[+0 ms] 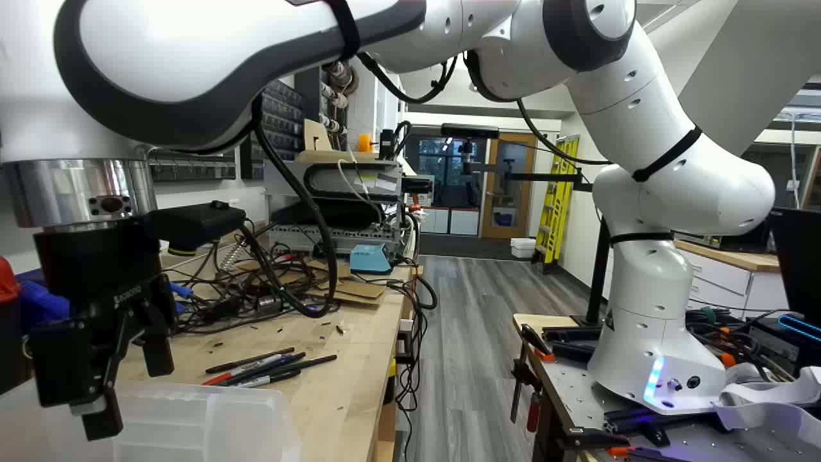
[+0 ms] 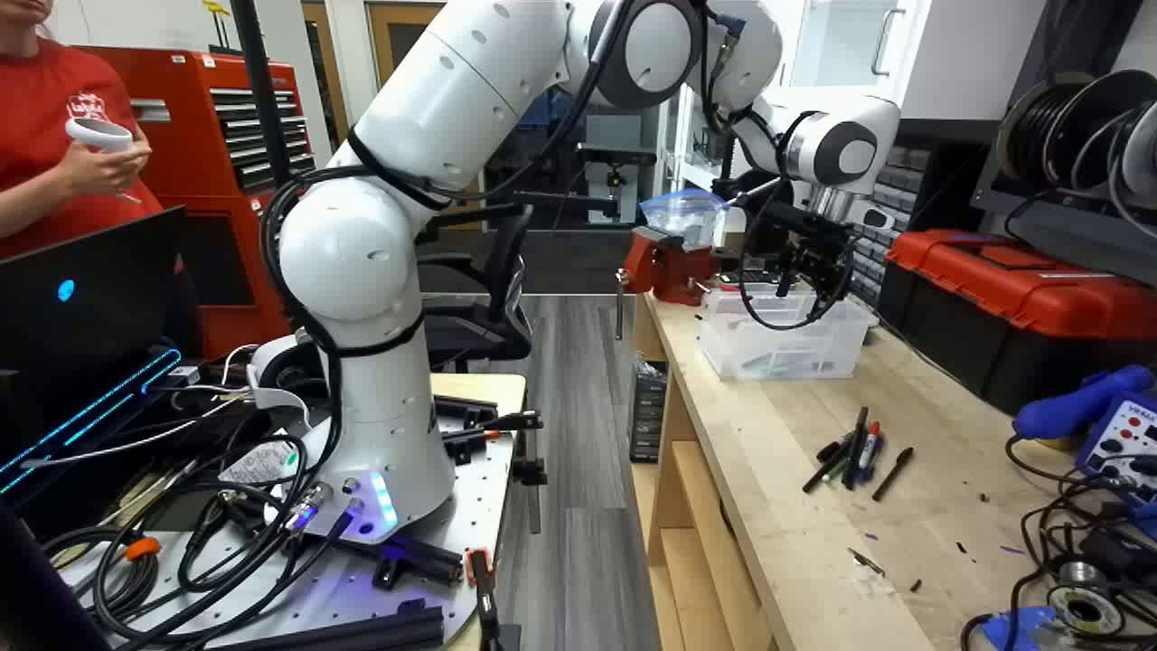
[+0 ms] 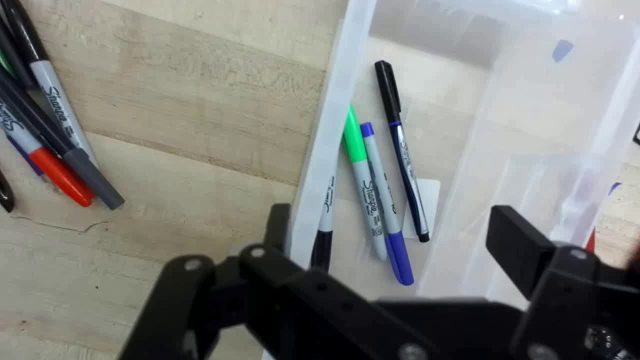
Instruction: Take the markers and place them in the box
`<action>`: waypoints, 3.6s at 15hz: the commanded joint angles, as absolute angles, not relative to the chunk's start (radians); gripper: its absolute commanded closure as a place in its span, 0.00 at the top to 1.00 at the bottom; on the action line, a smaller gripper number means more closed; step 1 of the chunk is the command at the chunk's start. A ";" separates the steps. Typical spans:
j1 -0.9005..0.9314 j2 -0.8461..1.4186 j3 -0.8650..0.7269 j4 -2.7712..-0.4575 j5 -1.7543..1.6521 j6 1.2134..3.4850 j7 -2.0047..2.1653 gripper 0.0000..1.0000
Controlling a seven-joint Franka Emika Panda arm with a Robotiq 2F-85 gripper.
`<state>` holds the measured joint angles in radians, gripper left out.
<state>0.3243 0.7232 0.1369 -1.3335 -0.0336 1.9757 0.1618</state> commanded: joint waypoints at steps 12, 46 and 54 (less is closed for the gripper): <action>0.327 0.726 0.135 -1.328 -0.032 1.972 0.162 1.00; 0.088 0.483 0.072 -1.845 -0.152 2.333 -0.273 1.00; -0.009 0.545 0.085 -1.864 -0.163 2.470 -0.572 1.00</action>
<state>0.0460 0.5430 0.0530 -1.8346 -0.1425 2.4130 -0.4876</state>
